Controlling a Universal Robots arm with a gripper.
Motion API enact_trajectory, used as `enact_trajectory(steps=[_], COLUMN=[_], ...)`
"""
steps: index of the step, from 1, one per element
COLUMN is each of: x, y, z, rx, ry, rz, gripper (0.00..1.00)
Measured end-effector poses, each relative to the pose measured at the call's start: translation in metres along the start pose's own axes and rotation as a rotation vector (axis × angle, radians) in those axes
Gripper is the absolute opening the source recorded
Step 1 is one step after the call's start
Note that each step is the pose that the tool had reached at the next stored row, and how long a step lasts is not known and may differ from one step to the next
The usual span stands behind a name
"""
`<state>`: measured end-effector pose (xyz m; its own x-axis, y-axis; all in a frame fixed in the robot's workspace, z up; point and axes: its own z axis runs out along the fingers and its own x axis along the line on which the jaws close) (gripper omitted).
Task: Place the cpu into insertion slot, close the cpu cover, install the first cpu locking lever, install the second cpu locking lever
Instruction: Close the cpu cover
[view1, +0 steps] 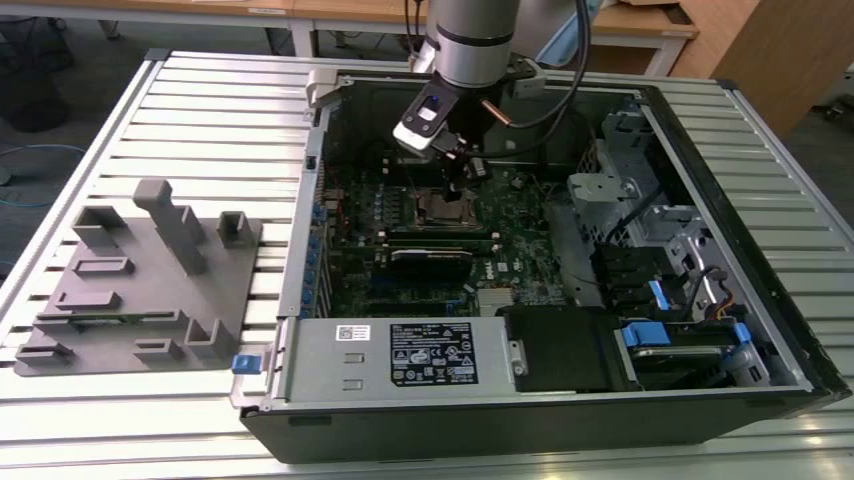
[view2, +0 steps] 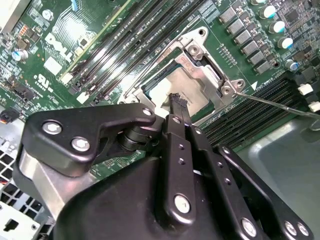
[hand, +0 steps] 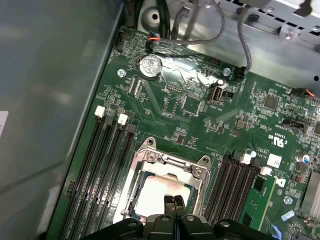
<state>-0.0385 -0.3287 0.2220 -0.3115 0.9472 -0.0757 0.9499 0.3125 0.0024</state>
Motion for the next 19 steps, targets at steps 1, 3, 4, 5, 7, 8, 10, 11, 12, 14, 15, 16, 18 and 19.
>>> enact_trajectory(steps=[1, 3, 4, 5, 7, 8, 10, 11, 12, 14, 15, 16, 18, 19], x=[0.0000, 0.0000, 0.0001, 0.0001, 0.0000, 0.0000, 0.0000, 0.0000, 0.0000, 0.0000, 0.0000, 0.0000, 0.0001, 0.0001], y=[0.0000, 0.0000, 0.0000, 0.0001, 0.0000, 0.0000, 0.0000, 0.0000, 0.0000, 0.0000, 0.0000, 0.0000, 0.0000, 0.0000], z=[0.0001, 0.0002, 0.0003, 0.0003, 0.0003, 0.0003, 0.0003, 0.0003, 0.0003, 0.0003, 0.0003, 0.0004, 0.0006, 0.0007], rx=[-0.0007, -0.0019, -0.0024, -0.0029, -0.0029, -0.0029, -0.0029, -0.0029, -0.0030, -0.0039, -0.0048, -0.0059, -0.0087, -0.0100], ry=[0.0001, 0.0001, 0.0002, 0.0002, 0.0001, 0.0001, 0.0001, 0.0002, 0.0001, 0.0001, 0.0001, 0.0001, 0.0003, 0.0004], rz=[-0.008, -0.024, -0.031, -0.036, -0.037, -0.038, -0.038, -0.038, -0.039, -0.050, -0.063, -0.078, -0.114, -0.132], gripper=[0.11, 0.11, 0.11, 0.11, 0.11, 0.11, 0.11, 0.11, 0.11, 0.11, 0.11, 0.11, 0.11, 0.11])
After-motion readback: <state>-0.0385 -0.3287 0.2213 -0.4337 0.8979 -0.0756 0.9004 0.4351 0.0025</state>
